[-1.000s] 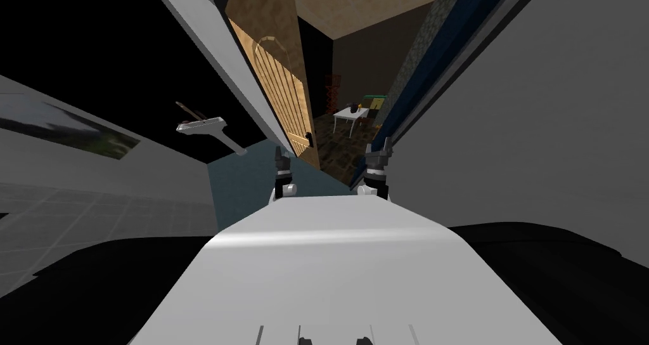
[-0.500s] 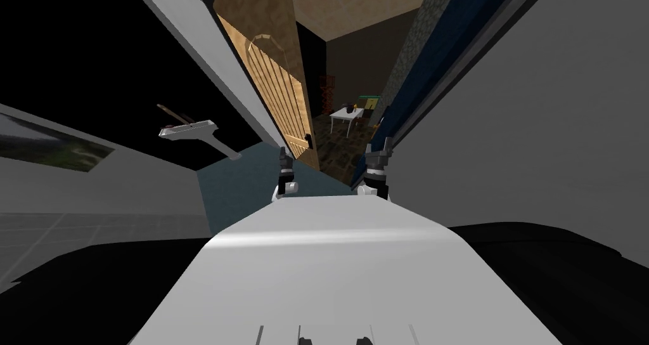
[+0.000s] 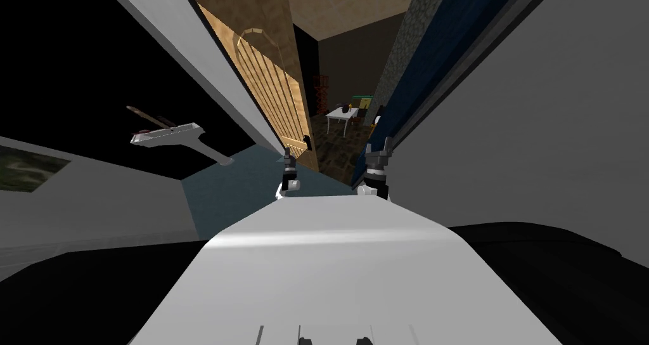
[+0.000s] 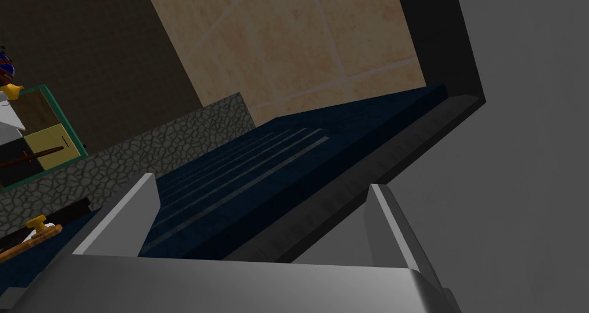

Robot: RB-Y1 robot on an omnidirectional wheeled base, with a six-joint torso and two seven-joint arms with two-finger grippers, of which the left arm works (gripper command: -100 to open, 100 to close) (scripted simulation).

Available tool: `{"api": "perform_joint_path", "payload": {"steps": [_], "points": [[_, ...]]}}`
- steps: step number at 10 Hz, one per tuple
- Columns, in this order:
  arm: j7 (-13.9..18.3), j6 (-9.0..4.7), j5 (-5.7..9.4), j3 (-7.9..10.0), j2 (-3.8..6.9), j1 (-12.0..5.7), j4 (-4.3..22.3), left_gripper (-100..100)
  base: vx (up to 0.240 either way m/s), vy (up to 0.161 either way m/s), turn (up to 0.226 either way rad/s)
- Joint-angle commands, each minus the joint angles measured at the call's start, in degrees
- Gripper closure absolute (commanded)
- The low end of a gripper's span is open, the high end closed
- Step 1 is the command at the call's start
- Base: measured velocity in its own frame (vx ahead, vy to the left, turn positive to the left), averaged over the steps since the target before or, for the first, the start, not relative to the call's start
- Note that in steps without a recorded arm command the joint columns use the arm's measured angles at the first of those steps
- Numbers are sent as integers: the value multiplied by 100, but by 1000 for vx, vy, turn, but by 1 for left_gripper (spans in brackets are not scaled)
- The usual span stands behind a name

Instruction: Push the door open

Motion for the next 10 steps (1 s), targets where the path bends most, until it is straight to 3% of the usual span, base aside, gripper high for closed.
{"api": "perform_joint_path", "payload": {"steps": [1,10], "points": [[-3,35,-6,2,-4,-132,215,-100,62,124,-125],[-8,159,-30,43,-41,-969,1582,-100,45,131,-139]]}}
